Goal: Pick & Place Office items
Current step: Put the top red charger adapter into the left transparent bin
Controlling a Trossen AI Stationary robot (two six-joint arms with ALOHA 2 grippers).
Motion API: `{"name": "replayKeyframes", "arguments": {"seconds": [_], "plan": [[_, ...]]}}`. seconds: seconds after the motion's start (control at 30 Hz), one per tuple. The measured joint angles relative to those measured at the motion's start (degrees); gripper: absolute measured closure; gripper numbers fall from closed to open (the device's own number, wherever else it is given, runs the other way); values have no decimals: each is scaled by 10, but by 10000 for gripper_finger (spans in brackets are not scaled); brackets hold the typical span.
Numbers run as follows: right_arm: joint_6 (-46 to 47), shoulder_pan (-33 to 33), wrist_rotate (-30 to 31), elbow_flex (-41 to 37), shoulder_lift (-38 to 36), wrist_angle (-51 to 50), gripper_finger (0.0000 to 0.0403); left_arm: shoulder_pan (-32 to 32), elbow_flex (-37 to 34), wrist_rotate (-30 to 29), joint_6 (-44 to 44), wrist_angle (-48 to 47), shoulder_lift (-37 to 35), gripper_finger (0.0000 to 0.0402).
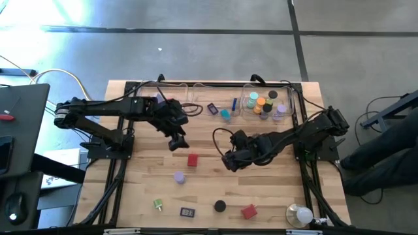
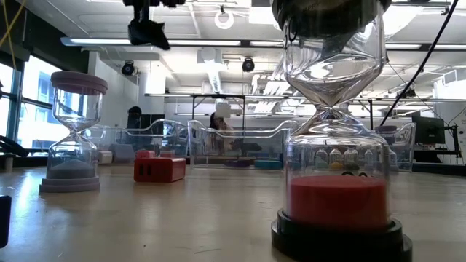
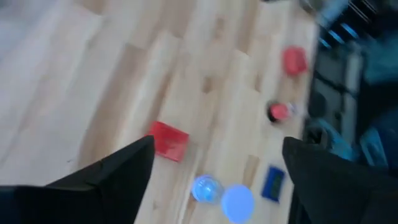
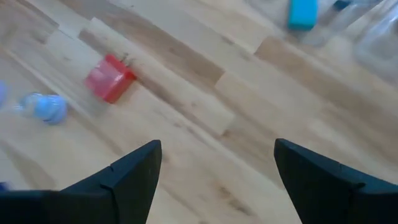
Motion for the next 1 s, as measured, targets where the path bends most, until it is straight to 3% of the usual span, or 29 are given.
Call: {"name": "replayKeyframes", "arguments": {"seconds": [0.1,0.2,0.37,0.57,0.73,1.0], "plan": [[-24,-4,13,0,0,-21,103,0,0,-49,-70,-13,2,31],[-44,-5,13,0,0,-42,103,1,0,-60,-112,-23,4,17],[-68,-4,25,0,0,-63,103,-10,0,-56,-139,-22,4,14],[-116,-4,58,0,0,-64,103,-48,0,-141,-277,-32,18,14],[-150,-4,62,0,0,-69,103,-80,0,-163,-386,-52,69,14],[-151,-3,90,0,0,-107,103,-118,-1,-164,-450,-47,183,14]]}}
